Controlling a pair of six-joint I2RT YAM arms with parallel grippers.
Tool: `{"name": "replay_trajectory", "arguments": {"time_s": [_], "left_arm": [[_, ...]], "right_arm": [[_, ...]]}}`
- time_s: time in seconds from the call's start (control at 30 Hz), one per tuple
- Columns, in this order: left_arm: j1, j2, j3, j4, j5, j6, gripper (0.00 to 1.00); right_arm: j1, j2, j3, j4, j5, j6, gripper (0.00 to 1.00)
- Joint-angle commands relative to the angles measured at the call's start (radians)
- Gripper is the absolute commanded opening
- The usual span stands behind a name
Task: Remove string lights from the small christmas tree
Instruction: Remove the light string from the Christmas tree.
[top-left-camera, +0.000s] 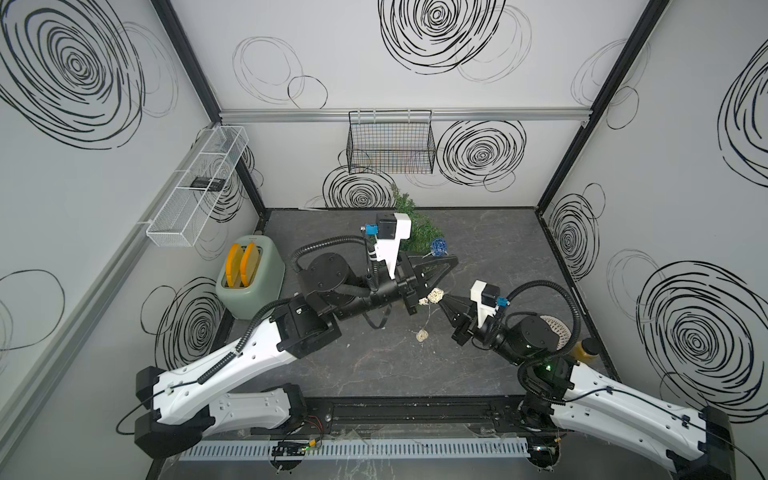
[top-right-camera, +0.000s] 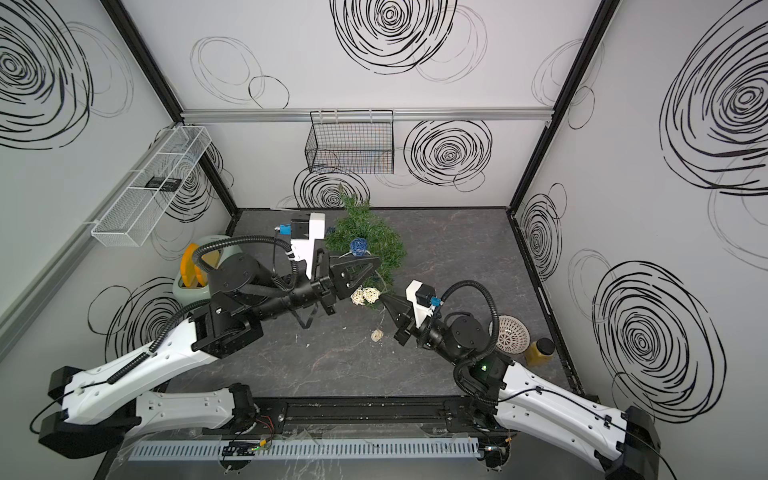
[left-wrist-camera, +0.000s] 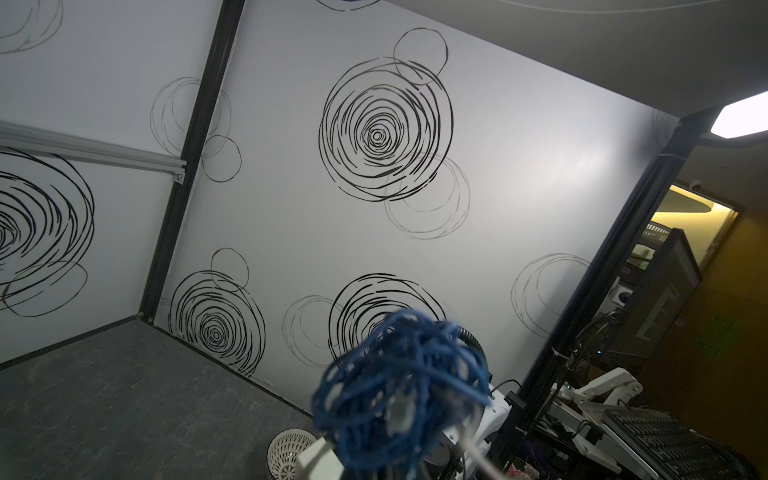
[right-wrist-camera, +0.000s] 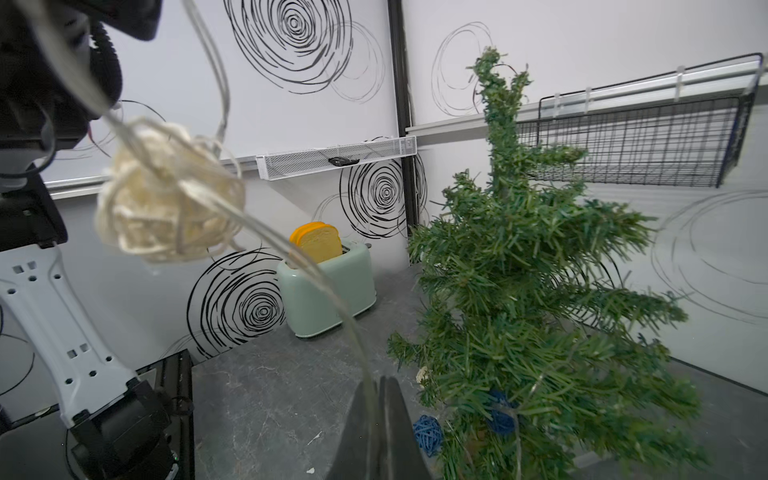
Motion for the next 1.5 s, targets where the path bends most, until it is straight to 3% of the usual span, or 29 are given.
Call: {"name": "replay_trajectory", "arguments": {"time_s": [0.0,0.2,0.43,0.8,0.9,1.03,1.13,1.23,1.47], "left_arm": [[-0.003,0.011,0.033,0.01,0.007,0.0,0.0],[0.029,0.058,0.054,-0.01,0.023,-0.006,0.0],[0.08,0.187,0.211,-0.067,0.071,0.012,0.0],[0.123,0.271,0.398,-0.126,0.122,0.029,0.0],[0.124,0.283,0.446,-0.165,0.12,0.048,0.0],[0.132,0.308,0.499,-0.198,0.131,0.048,0.0],[0.132,0.318,0.536,-0.221,0.138,0.056,0.0],[0.135,0.342,0.602,-0.264,0.143,0.057,0.0],[0.155,0.415,0.757,-0.336,0.173,0.09,0.0]], "right_arm": [[-0.036,-0.04,0.049,-0.031,0.085,0.043,0.0],[-0.141,-0.08,0.118,-0.079,0.107,0.094,0.0],[-0.243,-0.022,0.214,-0.101,0.138,0.096,0.0],[-0.524,0.106,0.353,-0.083,-0.045,0.181,0.0],[-0.556,0.12,0.345,-0.073,-0.081,0.2,0.0],[-0.583,0.164,0.361,-0.139,-0.24,0.226,0.0],[-0.581,0.143,0.289,-0.097,-0.323,0.234,0.03],[-0.584,0.121,0.229,-0.029,-0.278,0.246,0.0],[-0.59,0.165,0.399,-0.069,-0.232,0.185,0.0]]}}
